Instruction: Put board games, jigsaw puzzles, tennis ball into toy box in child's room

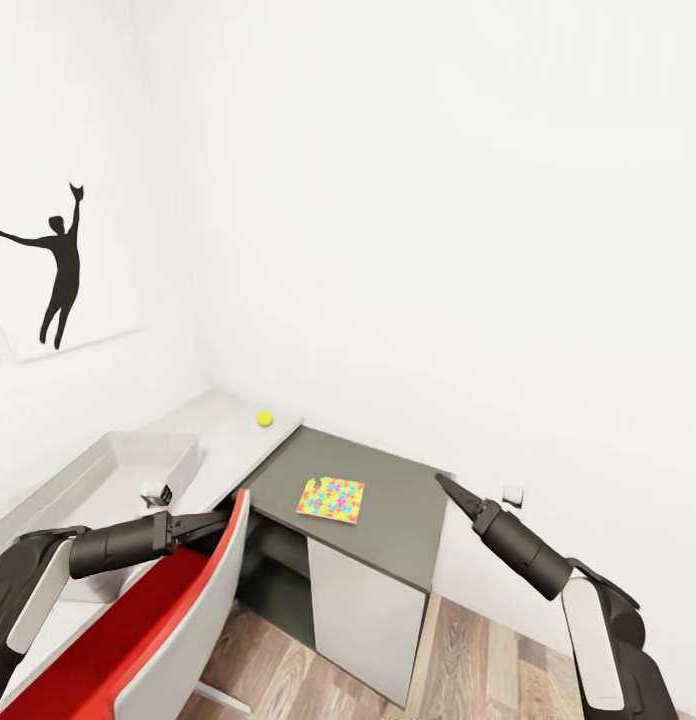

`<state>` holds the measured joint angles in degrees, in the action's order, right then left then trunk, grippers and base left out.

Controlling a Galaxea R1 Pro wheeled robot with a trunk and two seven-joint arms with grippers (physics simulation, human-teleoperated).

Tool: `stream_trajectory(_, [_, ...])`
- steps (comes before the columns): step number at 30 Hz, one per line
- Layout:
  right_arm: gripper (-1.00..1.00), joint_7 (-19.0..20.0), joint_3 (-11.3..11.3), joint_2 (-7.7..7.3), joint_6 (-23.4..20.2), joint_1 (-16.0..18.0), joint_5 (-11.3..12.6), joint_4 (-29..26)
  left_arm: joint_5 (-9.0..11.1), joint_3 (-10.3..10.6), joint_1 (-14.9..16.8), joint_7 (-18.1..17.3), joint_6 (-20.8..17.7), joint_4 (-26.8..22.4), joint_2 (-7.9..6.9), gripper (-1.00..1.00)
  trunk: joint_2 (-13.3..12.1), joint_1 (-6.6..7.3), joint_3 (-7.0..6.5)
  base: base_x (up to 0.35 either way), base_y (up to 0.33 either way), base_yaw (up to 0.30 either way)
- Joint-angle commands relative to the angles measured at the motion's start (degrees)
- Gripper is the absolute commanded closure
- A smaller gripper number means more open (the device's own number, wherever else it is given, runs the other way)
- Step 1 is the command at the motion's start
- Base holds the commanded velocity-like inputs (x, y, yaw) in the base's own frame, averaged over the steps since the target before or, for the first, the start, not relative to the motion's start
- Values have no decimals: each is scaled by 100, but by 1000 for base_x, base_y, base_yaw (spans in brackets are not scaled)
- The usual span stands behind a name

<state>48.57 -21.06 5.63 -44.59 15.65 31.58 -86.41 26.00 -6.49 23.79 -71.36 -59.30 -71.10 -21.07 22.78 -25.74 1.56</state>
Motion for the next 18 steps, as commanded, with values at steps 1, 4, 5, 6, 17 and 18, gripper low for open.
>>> stream_trajectory(1, [-100,16,-29,6,-32,8,6,3,10,-3,3,-9,-38,-2,-2,-100,14,-4,14,0,0,-271])
stream_trajectory(4, [-100,18,-73,7,-32,8,6,5,9,-7,3,-9,-38,-1,-2,-100,14,-4,15,0,0,-273])
stream_trajectory(5, [-100,19,-85,7,-32,8,6,6,9,-5,3,-9,-38,-3,-2,-100,14,-4,15,0,0,-274])
stream_trajectory(6, [-100,19,-107,8,-32,8,6,16,9,-2,3,-9,-35,-4,-2,-100,14,-4,16,0,0,-275])
stream_trajectory(17, [-100,21,-148,8,-32,8,6,107,9,-3,3,-9,-30,-4,-2,-100,14,-4,16,0,0,-276])
stream_trajectory(18, [-100,21,-149,8,-32,8,6,109,9,-4,3,-9,-30,-3,-2,-100,14,-4,16,0,0,-277])
